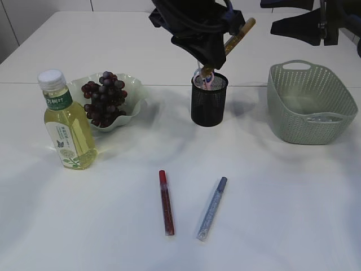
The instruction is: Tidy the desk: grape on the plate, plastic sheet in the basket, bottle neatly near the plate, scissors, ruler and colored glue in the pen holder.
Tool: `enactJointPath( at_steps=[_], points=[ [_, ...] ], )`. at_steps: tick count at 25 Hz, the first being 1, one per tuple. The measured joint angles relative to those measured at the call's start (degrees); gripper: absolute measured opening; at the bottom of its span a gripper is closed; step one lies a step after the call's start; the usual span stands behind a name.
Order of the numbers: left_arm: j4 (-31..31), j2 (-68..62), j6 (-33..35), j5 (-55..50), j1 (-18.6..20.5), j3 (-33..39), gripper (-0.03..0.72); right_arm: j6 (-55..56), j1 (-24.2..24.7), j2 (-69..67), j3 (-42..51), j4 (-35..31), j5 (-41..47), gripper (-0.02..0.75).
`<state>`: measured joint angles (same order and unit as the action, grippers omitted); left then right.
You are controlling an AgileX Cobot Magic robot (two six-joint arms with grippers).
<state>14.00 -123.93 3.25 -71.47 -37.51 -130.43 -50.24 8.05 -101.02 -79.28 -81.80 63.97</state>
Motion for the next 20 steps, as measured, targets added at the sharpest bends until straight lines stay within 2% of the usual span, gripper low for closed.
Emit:
enactJointPath(
  at_steps=[6,12,20],
  points=[
    [0.6,0.0,0.0,1.4,0.0,0.0,0.125,0.0,-0.4,0.0,0.0,0.0,-0.3,0.547],
    [1.3,0.0,-0.1,2.8,0.0,0.0,0.128,0.0,-3.4,0.0,0.0,0.0,-2.7,0.547],
    [1.8,0.0,-0.2,3.3,0.0,-0.4,0.133,0.0,-3.7,0.0,0.0,-0.5,-4.7,0.547]
  ],
)
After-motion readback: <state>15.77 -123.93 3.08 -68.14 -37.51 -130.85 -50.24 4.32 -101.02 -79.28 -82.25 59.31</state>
